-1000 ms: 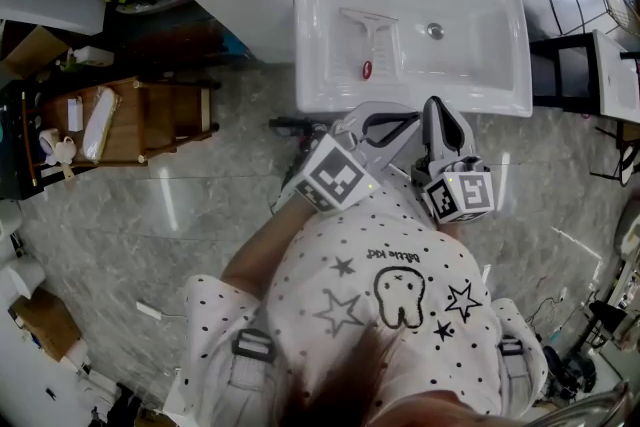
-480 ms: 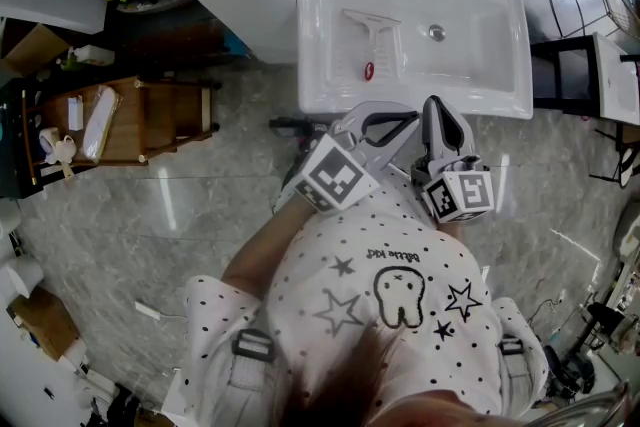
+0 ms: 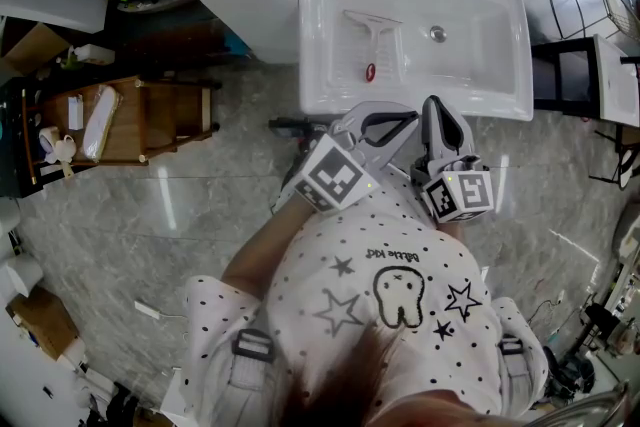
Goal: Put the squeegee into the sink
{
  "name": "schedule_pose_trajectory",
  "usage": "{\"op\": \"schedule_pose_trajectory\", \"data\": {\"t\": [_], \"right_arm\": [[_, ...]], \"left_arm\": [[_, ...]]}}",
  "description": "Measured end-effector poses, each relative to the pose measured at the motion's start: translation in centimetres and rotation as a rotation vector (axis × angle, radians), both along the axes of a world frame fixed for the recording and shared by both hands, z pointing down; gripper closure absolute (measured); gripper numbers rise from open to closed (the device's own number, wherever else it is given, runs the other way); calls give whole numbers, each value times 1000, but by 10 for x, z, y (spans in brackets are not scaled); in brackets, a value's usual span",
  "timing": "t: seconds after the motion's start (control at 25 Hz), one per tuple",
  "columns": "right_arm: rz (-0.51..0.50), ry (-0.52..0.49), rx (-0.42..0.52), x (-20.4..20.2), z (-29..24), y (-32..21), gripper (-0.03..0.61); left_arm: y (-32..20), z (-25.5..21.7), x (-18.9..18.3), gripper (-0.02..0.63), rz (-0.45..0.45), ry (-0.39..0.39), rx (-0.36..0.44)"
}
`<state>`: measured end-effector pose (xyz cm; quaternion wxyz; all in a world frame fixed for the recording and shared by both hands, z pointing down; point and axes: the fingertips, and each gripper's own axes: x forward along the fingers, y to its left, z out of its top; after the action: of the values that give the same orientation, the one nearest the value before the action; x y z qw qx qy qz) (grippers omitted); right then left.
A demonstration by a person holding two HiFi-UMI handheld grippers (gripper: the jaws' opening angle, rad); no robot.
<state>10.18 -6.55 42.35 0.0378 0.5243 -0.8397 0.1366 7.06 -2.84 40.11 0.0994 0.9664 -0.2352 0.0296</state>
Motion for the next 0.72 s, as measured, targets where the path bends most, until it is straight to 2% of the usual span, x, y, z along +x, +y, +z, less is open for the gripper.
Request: {"op": "schedule_pose_trajectory", "data": {"t": [0.72], "right_arm": [[-22,11,2,-3,-1,0,578]], "left_arm": [[0,0,2,617,-5,0,-4]]}}
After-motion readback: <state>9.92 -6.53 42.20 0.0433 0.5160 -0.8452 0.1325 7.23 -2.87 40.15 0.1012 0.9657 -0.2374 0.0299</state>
